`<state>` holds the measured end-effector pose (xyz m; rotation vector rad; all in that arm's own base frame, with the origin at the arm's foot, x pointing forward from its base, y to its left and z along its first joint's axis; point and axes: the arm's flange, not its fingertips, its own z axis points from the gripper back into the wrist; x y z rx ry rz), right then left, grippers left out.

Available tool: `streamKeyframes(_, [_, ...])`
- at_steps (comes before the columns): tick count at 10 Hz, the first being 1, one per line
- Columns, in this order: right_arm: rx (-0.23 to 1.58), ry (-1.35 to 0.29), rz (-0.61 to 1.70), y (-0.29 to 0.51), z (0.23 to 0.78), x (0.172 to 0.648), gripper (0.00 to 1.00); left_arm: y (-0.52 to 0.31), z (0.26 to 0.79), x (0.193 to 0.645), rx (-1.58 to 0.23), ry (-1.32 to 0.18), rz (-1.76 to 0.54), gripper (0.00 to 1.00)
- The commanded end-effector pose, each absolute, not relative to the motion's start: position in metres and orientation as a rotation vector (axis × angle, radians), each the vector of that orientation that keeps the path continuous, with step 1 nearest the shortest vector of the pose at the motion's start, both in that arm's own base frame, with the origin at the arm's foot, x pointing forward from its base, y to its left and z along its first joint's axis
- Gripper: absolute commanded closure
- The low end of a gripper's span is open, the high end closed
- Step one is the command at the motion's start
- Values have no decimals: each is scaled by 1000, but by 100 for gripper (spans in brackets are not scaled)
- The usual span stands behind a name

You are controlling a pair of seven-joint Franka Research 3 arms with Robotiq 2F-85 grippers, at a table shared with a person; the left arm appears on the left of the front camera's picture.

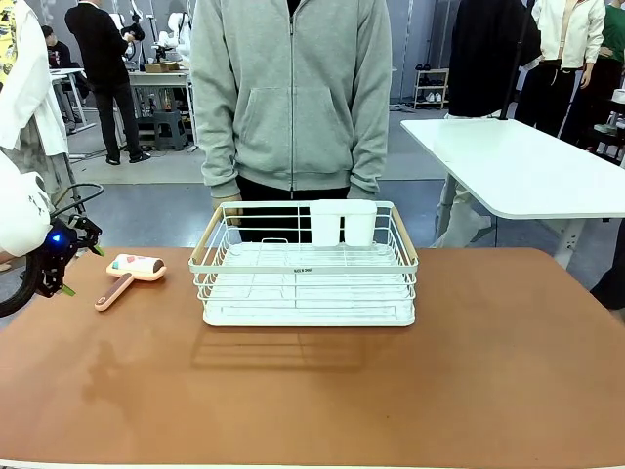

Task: Clean the table.
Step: Place the Lint Roller down when the Dish drying rack is positioned in the middle of the table.

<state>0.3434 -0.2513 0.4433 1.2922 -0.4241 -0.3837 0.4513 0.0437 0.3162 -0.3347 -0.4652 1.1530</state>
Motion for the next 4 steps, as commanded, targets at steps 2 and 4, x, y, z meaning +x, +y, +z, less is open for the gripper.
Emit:
streamKeyframes(2, [1304, -436, -375, -249, 445, 340, 0, 44, 313, 448, -343, -476, 1171, 0])
streamKeyframes(4, [1304, -436, -375, -249, 445, 340, 0, 44, 313, 448, -343, -476, 1171, 0])
